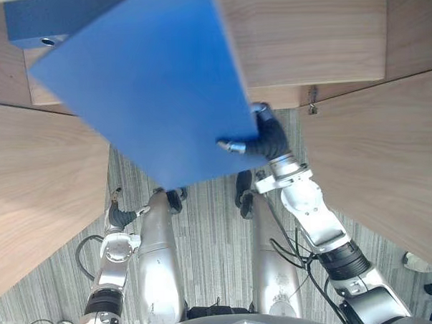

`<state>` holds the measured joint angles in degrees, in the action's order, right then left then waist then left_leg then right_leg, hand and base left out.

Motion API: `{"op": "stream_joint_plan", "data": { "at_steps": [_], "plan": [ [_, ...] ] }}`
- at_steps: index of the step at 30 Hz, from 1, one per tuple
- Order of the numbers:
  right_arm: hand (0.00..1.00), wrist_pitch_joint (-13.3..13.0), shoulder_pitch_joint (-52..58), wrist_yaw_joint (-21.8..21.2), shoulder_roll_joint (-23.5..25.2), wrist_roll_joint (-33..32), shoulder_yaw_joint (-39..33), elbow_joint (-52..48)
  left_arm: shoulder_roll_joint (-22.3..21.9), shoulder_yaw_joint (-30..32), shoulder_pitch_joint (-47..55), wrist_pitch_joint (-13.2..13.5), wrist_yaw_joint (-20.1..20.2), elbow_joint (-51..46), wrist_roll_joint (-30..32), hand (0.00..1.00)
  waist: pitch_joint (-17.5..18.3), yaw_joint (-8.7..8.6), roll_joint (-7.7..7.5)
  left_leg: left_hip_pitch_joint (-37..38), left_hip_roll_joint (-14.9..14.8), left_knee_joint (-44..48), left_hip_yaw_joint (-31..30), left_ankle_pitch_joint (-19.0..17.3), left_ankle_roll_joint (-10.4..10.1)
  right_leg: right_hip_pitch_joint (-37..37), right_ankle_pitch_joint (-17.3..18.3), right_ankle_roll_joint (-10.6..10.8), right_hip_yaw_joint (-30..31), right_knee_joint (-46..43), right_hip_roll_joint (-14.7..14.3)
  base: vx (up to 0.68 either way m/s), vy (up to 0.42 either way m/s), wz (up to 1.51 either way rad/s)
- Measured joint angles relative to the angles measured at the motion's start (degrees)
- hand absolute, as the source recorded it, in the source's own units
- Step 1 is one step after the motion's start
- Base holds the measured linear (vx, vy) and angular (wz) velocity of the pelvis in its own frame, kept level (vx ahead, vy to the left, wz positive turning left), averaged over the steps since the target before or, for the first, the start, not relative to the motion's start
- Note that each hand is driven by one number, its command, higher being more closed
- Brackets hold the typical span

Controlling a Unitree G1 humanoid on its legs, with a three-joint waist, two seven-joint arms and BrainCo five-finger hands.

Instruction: Walk over to the cabinet, pick up the folder, carry it to the office cabinet, place the folder inside the office cabinet, then close the office cabinet door

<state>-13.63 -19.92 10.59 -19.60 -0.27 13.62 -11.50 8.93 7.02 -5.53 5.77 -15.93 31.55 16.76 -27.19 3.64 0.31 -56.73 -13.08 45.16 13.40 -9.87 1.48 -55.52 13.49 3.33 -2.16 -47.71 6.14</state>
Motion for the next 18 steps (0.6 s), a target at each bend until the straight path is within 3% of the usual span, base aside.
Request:
{"op": "stream_joint_plan", "data": {
  "at_steps": [4, 11, 18],
  "plan": [
    [1.00, -0.1, -3.4, 2.1, 1.8, -5.5, -4.7, 4.8, -0.5, 0.5, -0.1, 0.0, 0.1, -1.4, -1.0, 0.00, -0.1, 0.22, 0.05, -1.0, 0.0, 0.3, -0.3, 0.1, 0.0, -1.1, 0.6, -0.3, -0.1, -1.0, 0.0, 0.05, -0.044, 0.04],
    [1.00, -0.2, -15.3, 5.9, 4.0, -21.0, -12.2, 14.9, -1.7, 0.6, -2.4, 0.6, 0.1, -3.9, -4.2, 0.00, -0.2, 0.76, 0.31, -3.6, -0.5, 1.7, -0.9, 0.0, -0.2, -3.7, 1.2, -0.5, -0.4, -2.8, -0.2, 0.02, -0.038, 0.00],
    [1.00, 0.2, -25.6, 13.2, 6.0, -23.0, -17.9, 22.0, -4.6, 0.7, -3.4, 2.2, -0.1, -5.2, -7.7, 0.00, -0.2, 1.15, 0.32, -4.9, -0.3, 1.7, -2.2, 0.3, -0.3, -4.1, 1.3, -0.7, -1.6, -2.7, 0.0, 0.00, -0.024, 0.05]
  ]
}}
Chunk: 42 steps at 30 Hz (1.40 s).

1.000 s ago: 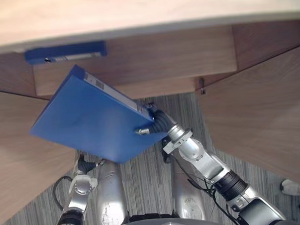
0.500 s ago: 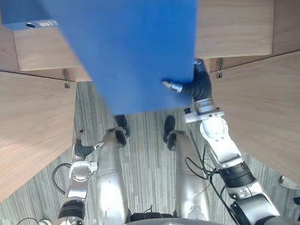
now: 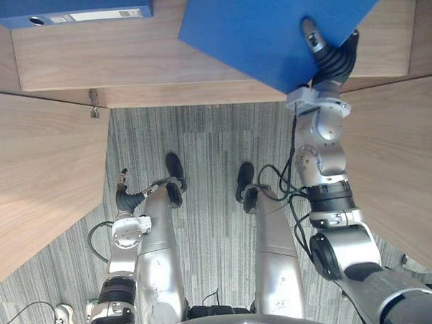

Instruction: Walk over to the cabinet, pick up the folder, carry it to the office cabinet, place the folder inside the office cabinet, then close the office cabinet door

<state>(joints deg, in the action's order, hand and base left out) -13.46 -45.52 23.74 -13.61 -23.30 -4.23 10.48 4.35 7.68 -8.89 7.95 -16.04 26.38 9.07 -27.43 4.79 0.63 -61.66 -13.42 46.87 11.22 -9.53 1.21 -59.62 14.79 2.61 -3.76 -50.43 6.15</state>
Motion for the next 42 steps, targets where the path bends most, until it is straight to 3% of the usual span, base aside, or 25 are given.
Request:
{"op": "stream_joint_plan", "data": {
  "at_steps": [12, 22, 23, 30, 42],
  "plan": [
    [1.00, 2.5, -11.0, 5.3, 1.9, -10.2, -5.5, 11.8, -0.9, 0.1, -3.9, -0.2, -1.3, 1.2, -1.6, 0.00, 0.1, 0.25, 0.22, -4.5, -0.1, 3.2, -2.6, 0.1, -0.1, -3.2, 1.3, -1.0, -1.8, -3.6, 0.2, -0.01, -0.031, 0.05],
    [1.00, 0.7, -20.8, 6.2, 1.6, -23.9, -8.2, 18.8, -0.9, 1.1, -6.5, -1.1, -3.8, 1.7, -2.8, 0.00, 0.3, 0.40, 0.38, -8.3, -0.4, 6.9, -3.7, -0.5, -0.7, -6.6, 2.0, -1.4, -1.9, -7.2, 0.4, -0.05, -0.022, 0.00],
    [0.00, 0.5, -21.1, 6.8, 1.6, -24.6, -8.2, 19.1, -0.9, 1.1, -6.5, -1.3, -3.9, 1.8, -2.9, 0.00, 0.3, 0.40, 0.48, -8.4, -0.4, 6.9, -3.7, -0.5, -0.7, -6.6, 1.9, -1.4, -2.0, -7.0, 0.4, -0.03, -0.016, -0.03],
    [0.00, -1.5, -22.5, 9.2, 2.5, -29.1, -8.0, 19.8, -1.6, 0.9, -6.5, -2.5, -4.9, 2.4, -3.3, 0.00, 2.0, 0.48, 1.41, -9.4, -0.5, 6.7, -4.1, 0.0, 0.0, -6.9, 1.0, -1.1, -2.7, -6.1, 0.4, 0.00, -0.001, 0.00],
    [0.00, -1.3, -22.7, 9.1, 4.4, -29.1, -6.4, 22.4, -3.9, -1.2, -6.6, -2.9, -5.0, 3.5, -3.3, 0.00, 3.4, 1.12, 1.87, -7.3, -0.4, 3.6, -3.4, 1.2, -0.5, -5.7, 0.3, -1.6, -2.6, -4.0, 0.2, 0.00, 0.000, 0.00]
  ]
}}
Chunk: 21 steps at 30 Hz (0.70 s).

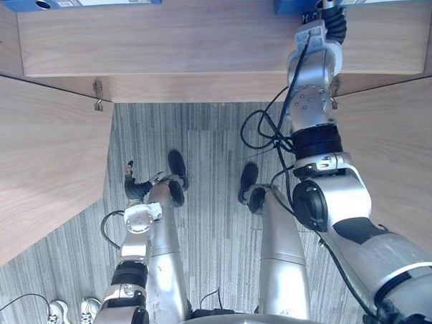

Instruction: Walk over to the cabinet, pick up the folder, carry it to the office cabinet, place the folder inside the office cabinet, then close the office cabinet door

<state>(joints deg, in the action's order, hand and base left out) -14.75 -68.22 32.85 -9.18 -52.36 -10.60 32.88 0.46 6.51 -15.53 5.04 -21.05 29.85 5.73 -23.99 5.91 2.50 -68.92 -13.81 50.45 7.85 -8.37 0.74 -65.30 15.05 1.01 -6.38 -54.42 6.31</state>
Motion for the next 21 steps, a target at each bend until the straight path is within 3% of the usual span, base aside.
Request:
{"op": "stream_joint_plan", "data": {
  "at_steps": [6, 8, 13, 17, 21],
  "plan": [
    [0.00, -0.1, 0.4, 1.2, 1.5, 1.6, -0.4, -0.6, -0.7, 0.0, -0.2, -0.3, -0.6, 0.0, -0.6, 0.00, 0.0, 0.04, 0.01, 0.5, -0.5, -1.0, -0.2, 0.7, -0.1, 0.7, -0.5, -0.3, -0.5, 1.4, -0.6, 0.00, 0.000, -0.01],
    [0.00, 0.2, 1.5, 3.4, 2.6, 5.7, -1.5, -0.6, -1.4, 0.0, -0.2, -1.0, -1.2, 0.2, -0.6, 0.00, 0.0, 0.07, 0.01, 1.7, -0.5, -1.6, -0.1, 0.7, -0.1, 1.9, -0.6, -0.3, -0.5, 1.9, -0.7, 0.00, 0.000, 0.00],
    [0.00, 6.3, 5.4, 7.4, 4.4, 19.7, -1.8, -2.6, -2.7, 0.2, -0.9, -1.5, -2.4, 0.2, -0.6, 0.00, 0.0, 0.04, -0.04, 3.7, -0.8, -3.1, 0.0, 0.8, -0.3, 4.3, -1.3, -0.3, -0.7, 4.3, -1.4, 0.00, 0.001, -0.04],
    [0.00, 11.1, 6.1, 7.2, 4.2, 27.6, -2.0, -2.6, -2.9, 0.5, -2.4, -2.0, -2.5, 0.9, -0.6, 0.00, 0.0, -0.74, -0.04, 4.3, -1.1, -3.5, 0.0, 1.0, -0.1, 5.3, -2.1, 0.0, -0.8, 5.7, -1.8, -0.01, 0.008, -0.05],
    [0.00, 13.4, 6.9, 4.8, 4.1, 32.2, -1.8, -0.5, -2.9, 3.2, -5.1, -2.3, -2.4, 3.7, -0.7, 0.00, 0.0, -1.52, -0.04, 5.7, -1.3, -3.7, 0.1, 0.9, -0.1, 6.9, -2.6, 0.2, -0.7, 6.8, -2.1, -0.01, 0.007, -0.04]
  ]
}}
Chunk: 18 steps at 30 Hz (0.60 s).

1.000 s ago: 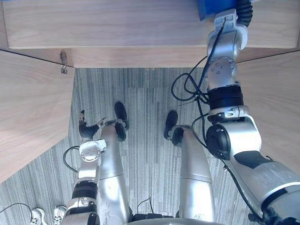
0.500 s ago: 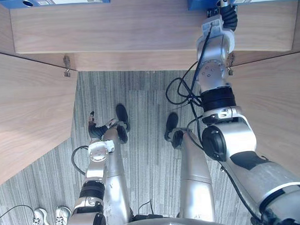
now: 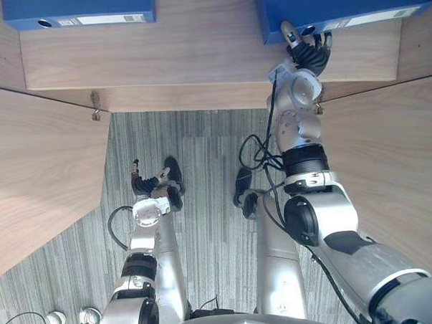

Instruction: Walk over to the cabinet, pick up the folder, carry it to the office cabinet, place the folder inside the office cabinet, then close the office cabinet door

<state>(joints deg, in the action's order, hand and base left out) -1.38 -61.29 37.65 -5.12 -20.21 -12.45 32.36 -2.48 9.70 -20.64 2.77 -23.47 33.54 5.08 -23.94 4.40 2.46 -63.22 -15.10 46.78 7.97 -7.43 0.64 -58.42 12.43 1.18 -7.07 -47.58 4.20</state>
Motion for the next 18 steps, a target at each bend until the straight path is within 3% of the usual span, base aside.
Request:
{"op": "stream_joint_plan", "data": {
  "at_steps": [5, 9, 15, 18],
  "plan": [
    [0.00, 2.4, -0.3, -6.5, -0.3, 7.2, 0.0, 3.3, 0.5, 6.0, -8.1, -1.4, 0.5, 5.2, -1.8, 0.00, 0.0, -1.70, -0.02, 0.6, -0.5, -1.6, 0.6, 0.5, 0.2, 0.8, -2.2, 0.2, 0.2, 3.1, -0.7, -0.05, 0.016, -0.10],
    [0.00, 4.7, -2.4, -9.6, -1.3, 11.9, -0.1, 7.1, 2.2, 6.6, -12.5, -2.3, 2.0, 6.6, -2.8, 0.00, 0.0, -2.60, -0.03, 1.4, -1.3, -2.1, 1.5, 0.8, 0.6, 2.0, -3.9, 0.5, 0.6, 5.4, -1.5, -0.04, 0.034, -0.13],
    [0.00, 6.7, -2.3, -11.3, -2.4, 20.8, 0.6, 6.7, 4.8, 7.4, -14.2, -2.4, 3.2, 6.6, -3.3, 0.00, 0.0, -2.86, -0.06, 3.2, -1.4, -3.9, 3.1, 1.1, 0.9, 3.3, -5.3, 0.7, 1.0, 8.0, -1.5, -0.02, 0.022, -0.10],
    [0.00, 7.2, 0.4, -11.3, -3.6, 24.4, 2.6, 1.8, 4.8, 7.7, -13.3, -2.5, 3.9, 6.6, -3.3, 0.00, 0.0, -2.83, -0.07, 3.2, -1.5, -4.0, 3.3, 1.1, 1.0, 3.4, -5.5, 0.9, 1.2, 8.5, -1.5, 0.02, 0.025, -0.04]
  ]
}}
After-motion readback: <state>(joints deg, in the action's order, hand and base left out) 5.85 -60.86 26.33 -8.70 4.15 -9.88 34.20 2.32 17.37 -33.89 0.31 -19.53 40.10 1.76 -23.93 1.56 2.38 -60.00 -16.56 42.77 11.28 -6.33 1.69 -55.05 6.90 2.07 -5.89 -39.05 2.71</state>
